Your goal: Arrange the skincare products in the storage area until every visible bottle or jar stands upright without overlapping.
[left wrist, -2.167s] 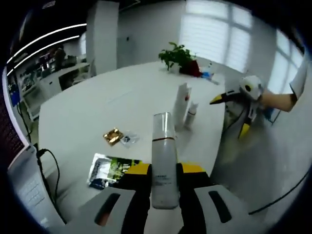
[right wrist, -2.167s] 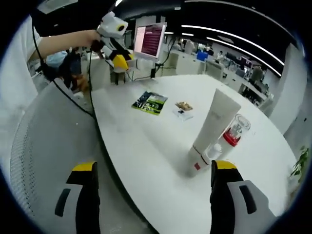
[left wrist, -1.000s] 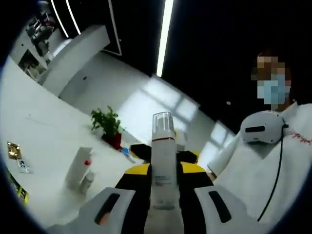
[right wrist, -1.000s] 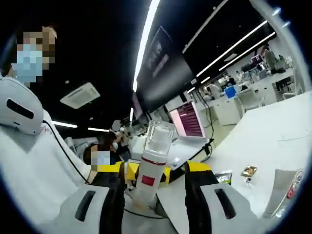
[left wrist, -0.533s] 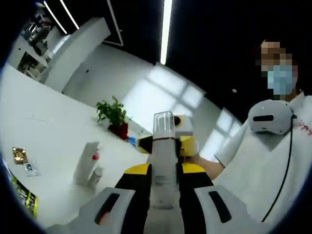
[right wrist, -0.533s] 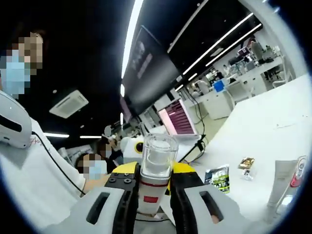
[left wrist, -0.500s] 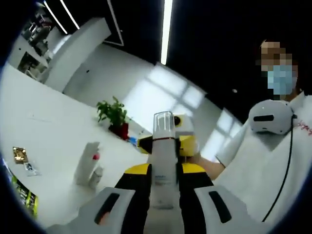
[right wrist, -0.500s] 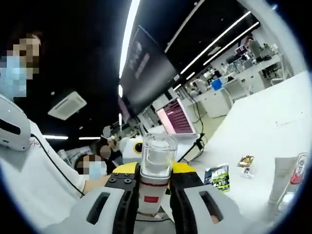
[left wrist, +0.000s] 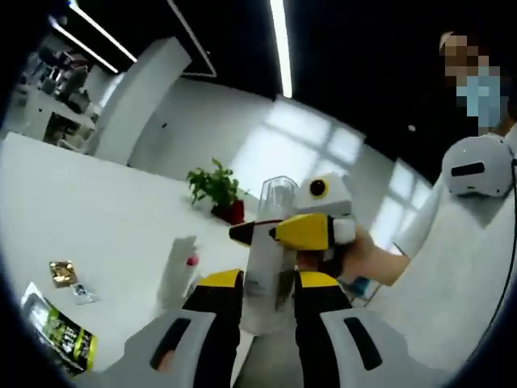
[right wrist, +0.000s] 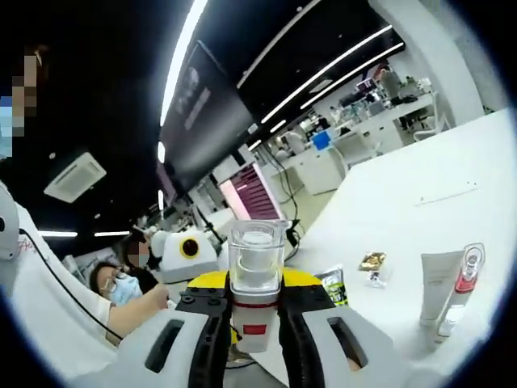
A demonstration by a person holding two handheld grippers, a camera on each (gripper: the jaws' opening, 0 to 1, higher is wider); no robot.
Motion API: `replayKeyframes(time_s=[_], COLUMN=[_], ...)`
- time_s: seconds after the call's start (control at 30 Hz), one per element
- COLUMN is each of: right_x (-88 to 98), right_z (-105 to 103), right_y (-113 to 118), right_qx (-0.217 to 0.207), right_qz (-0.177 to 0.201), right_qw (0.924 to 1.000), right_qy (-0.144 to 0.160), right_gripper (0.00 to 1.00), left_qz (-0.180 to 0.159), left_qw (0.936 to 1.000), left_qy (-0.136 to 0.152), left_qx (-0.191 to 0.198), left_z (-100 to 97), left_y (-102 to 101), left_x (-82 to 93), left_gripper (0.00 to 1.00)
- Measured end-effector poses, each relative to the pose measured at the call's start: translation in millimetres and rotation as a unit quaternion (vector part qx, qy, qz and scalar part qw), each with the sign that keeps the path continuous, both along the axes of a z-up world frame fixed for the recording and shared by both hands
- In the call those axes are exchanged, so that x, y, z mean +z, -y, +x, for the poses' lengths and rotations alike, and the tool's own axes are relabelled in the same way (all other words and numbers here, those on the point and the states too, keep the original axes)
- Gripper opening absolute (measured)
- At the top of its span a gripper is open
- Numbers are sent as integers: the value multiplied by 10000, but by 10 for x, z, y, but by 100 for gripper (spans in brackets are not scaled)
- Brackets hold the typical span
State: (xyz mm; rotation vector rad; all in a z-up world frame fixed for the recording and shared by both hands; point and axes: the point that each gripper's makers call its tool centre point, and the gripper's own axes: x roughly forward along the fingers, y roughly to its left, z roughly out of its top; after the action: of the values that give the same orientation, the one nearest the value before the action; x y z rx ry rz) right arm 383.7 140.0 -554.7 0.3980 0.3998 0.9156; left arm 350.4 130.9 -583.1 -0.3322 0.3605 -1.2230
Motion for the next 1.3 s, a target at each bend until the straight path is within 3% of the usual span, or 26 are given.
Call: replayKeyframes(time_s=[0.1, 0.17, 0.23, 0.3, 0.4, 0.43, 0.5, 0.6, 0.67, 0.73, 0.8, 0.83, 0.87, 0.9, 0.97, 1.0, 1.03, 1.1, 1.13, 1.2, 1.3], right_x=[-24, 10, 28, 84, 133, 150, 188, 243, 289, 262, 250, 263, 274, 309, 357, 370, 403, 461, 514, 564, 635], right_z=[63, 93, 141, 130, 117, 107, 77, 56, 35, 8, -15, -31, -64, -76, -181, -212, -283, -399, -435, -513, -574], right_y=[40, 37, 43, 27, -8, -31, -90, -130, -160, -198, -227, -251, -294, -297, -356, -344, -353, -348, -314, -271, -205], right_qx=[-305, -504, -690, -896, -1022, -1023, -1022, -1042, -987, -744, -499, -398, -200, -153, 388, 497, 844, 1313, 1492, 1807, 2090], right_qz=[-143, -157, -172, -234, -534, -614, -639, -605, -721, -1000, -1216, -1187, -1149, -1097, -1047, -983, -832, -554, -396, -262, -109], right_qw=[9994, 9986, 9974, 9954, 9915, 9903, 9892, 9882, 9858, 9841, 9806, 9807, 9810, 9806, 9755, 9763, 9750, 9729, 9707, 9661, 9613], right_qy=[-38, 16, 69, 225, 594, 711, 829, 946, 1154, 1263, 1453, 1500, 1549, 1620, 1897, 1864, 1882, 1820, 1842, 1827, 1793], right_gripper=[21, 21, 21, 21, 21, 21, 21, 21, 21, 22, 22, 22, 23, 23, 24, 25, 26, 26, 25, 26, 26], left_qz=[652, 1062, 1603, 2080, 2495, 2523, 2469, 2586, 2753, 2581, 1963, 1407, 1281, 833, 501, 402, 364, 180, 105, 63, 234], left_qw=[9977, 9923, 9801, 9617, 9393, 9370, 9289, 9121, 8976, 9126, 9454, 9632, 9665, 9767, 9847, 9885, 9883, 9945, 9947, 9977, 9970], left_qy=[73, 454, 874, 1323, 1614, 1567, 1881, 2186, 2357, 2037, 1370, 880, 785, 560, 398, 348, 463, 346, 466, 419, 665], left_qx=[189, 453, 776, 1200, 1713, 1836, 2020, 2312, 2511, 2432, 2210, 2112, 2082, 1897, 1621, 1412, 1404, 972, 909, 531, 332], left_z=[24, 72, 128, 223, 274, 268, 270, 295, 318, 273, 199, 166, 156, 112, 35, -14, 8, -102, -112, -207, -259], left_y=[-27, -41, -67, -132, -181, -183, -159, -209, -265, -243, -191, -168, -166, -144, -120, -109, -181, -172, -191, -166, -126], left_x=[-135, -141, -141, -111, -81, -77, 30, 126, 150, 102, 52, 51, 51, 90, 145, 167, 202, 279, 350, 432, 533], left_gripper=[24, 25, 25, 30, 33, 32, 30, 25, 26, 26, 26, 26, 26, 26, 26, 26, 26, 26, 26, 26, 26])
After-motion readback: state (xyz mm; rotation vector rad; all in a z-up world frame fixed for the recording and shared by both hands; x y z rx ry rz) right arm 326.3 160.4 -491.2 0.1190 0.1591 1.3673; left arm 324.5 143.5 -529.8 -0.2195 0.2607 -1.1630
